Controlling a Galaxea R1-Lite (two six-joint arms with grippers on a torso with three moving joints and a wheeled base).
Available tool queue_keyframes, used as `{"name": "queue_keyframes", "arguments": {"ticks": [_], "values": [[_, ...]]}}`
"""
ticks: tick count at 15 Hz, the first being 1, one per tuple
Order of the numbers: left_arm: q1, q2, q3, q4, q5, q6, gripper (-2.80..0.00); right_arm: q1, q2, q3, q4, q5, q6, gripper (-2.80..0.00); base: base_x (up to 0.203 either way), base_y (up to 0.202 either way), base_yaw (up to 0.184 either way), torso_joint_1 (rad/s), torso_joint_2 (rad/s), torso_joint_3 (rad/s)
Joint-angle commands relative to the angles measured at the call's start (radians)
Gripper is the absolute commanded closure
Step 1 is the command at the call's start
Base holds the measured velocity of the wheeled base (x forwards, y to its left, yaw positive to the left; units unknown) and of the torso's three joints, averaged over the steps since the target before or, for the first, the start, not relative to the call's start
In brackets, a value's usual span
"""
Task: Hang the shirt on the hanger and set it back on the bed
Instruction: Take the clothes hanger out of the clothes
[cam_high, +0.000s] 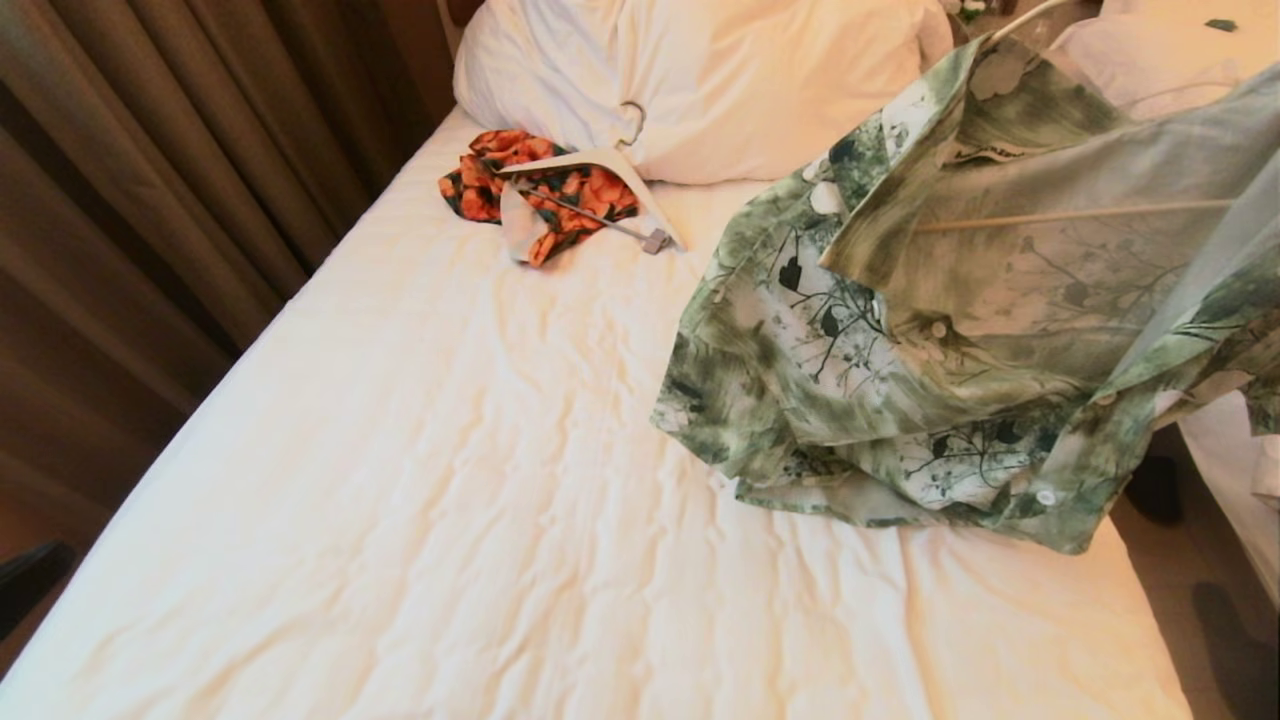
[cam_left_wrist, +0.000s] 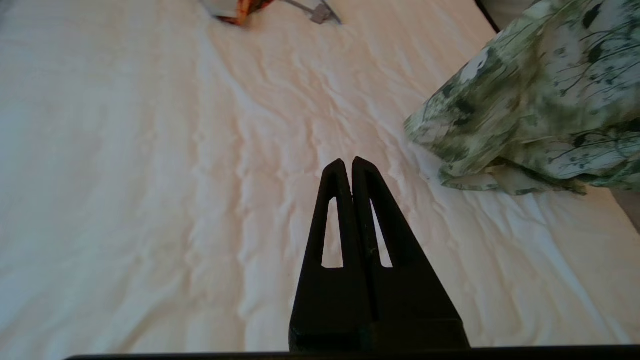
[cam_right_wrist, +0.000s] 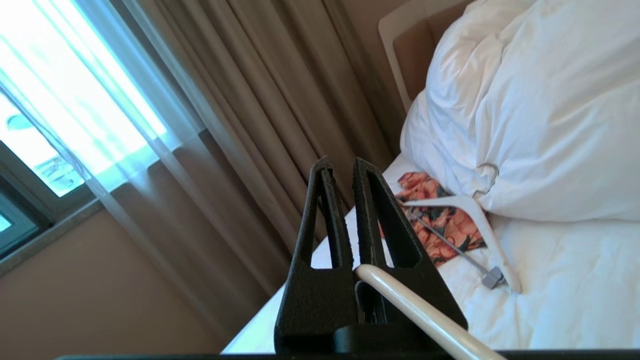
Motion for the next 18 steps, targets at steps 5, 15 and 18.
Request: {"name": "queue_keyframes", "arguments": {"ticks": [5, 15, 18], "values": [[-0.139, 0.469, -0.120, -0.240, -0.071, -0.002, 0.00, 0.005, 0.080, -0.002, 0.030, 0.025, 0.003, 0.00, 0.000, 0.000, 0.000, 0.000, 0.00, 0.000], [-0.704, 0.939, -0.539, -0.303, 0.252, 0.054, 0.00, 0.005, 0.138, -0.002, 0.032, 0.017, 0.006, 0.00, 0.000, 0.000, 0.000, 0.000, 0.00, 0.000], [-0.786, 0.971, -0.592, -0.301, 0.307, 0.075, -2.80, -0.001, 0.141, -0.002, 0.029, 0.015, 0.004, 0.00, 0.000, 0.000, 0.000, 0.000, 0.00, 0.000]]}}
